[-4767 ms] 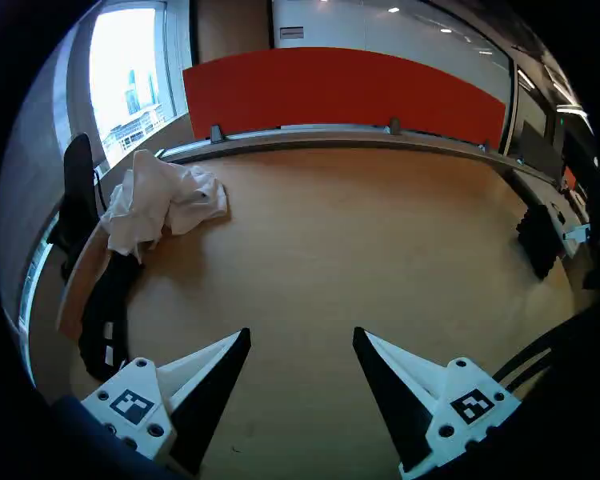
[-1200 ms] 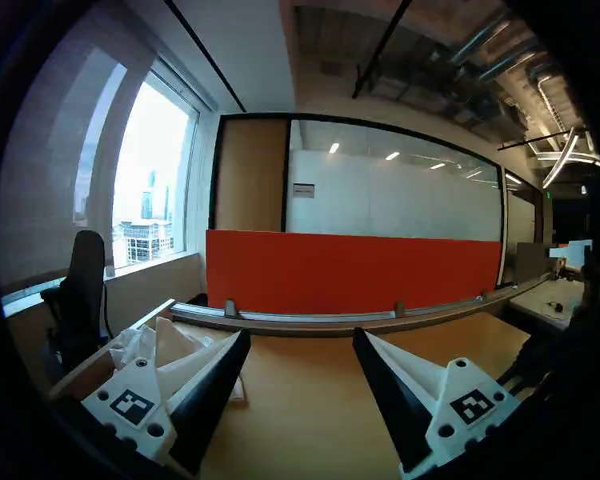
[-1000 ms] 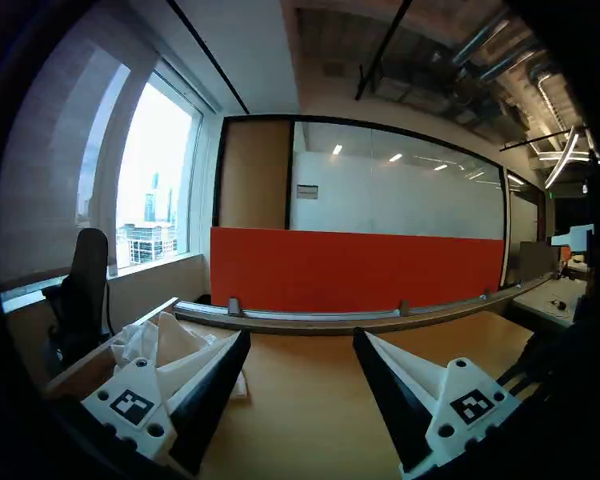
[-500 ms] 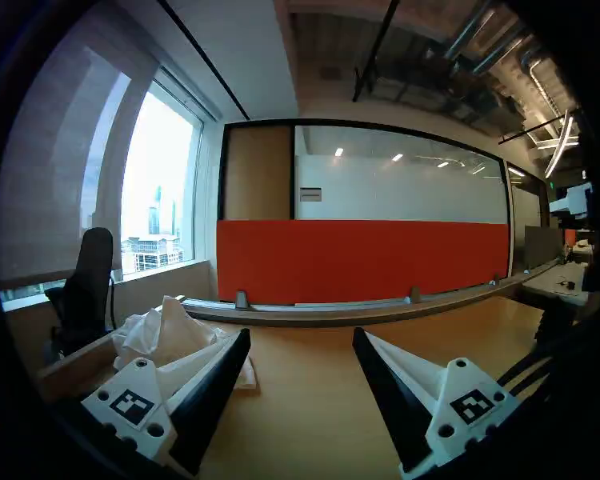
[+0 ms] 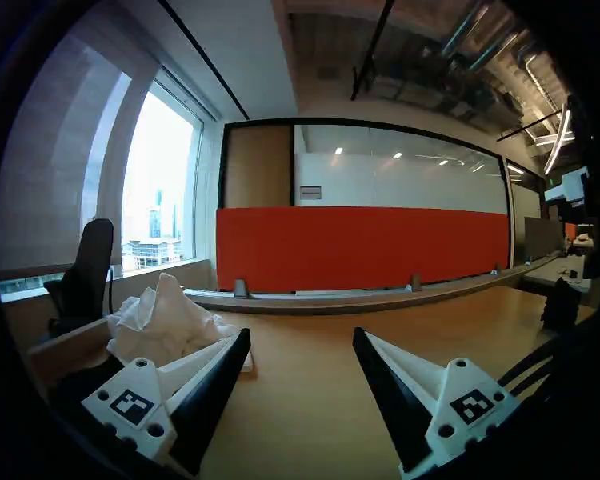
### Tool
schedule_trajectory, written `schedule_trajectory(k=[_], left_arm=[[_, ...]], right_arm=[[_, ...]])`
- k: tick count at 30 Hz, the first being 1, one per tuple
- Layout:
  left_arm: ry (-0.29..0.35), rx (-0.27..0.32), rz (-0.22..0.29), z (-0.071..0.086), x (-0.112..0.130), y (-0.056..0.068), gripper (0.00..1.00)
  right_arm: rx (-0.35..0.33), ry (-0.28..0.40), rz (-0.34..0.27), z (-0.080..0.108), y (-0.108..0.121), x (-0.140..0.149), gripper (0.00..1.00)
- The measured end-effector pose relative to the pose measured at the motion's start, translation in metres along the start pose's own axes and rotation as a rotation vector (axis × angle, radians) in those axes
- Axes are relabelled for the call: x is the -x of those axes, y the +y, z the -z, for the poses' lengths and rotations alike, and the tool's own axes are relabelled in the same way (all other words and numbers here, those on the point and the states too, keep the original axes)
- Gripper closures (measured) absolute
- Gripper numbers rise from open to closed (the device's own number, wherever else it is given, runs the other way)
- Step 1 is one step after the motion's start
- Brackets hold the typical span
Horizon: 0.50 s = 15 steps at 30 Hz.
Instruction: Fold towel
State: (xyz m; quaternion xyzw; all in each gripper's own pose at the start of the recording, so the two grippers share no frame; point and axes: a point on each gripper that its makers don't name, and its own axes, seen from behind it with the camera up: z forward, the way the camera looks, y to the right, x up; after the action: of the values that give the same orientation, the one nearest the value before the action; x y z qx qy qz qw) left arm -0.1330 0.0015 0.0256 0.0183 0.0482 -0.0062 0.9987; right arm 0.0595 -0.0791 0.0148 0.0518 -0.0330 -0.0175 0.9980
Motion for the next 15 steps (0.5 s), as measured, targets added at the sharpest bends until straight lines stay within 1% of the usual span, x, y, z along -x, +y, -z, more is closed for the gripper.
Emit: schedule_trajectory(k=[9,15], left_arm=[[0.005,-0.014,0.002,-0.001,0.028,-0.001,0.05],[0.006,-0.008,-0.028,0.000,0.038,0.004,0.05]], right_arm=[[0.003,-0.011,0.027,-0.006,0.002,0.027,0.00],[0.006,-0.019,0.037,-0.006,0.005,0.041,0.00]])
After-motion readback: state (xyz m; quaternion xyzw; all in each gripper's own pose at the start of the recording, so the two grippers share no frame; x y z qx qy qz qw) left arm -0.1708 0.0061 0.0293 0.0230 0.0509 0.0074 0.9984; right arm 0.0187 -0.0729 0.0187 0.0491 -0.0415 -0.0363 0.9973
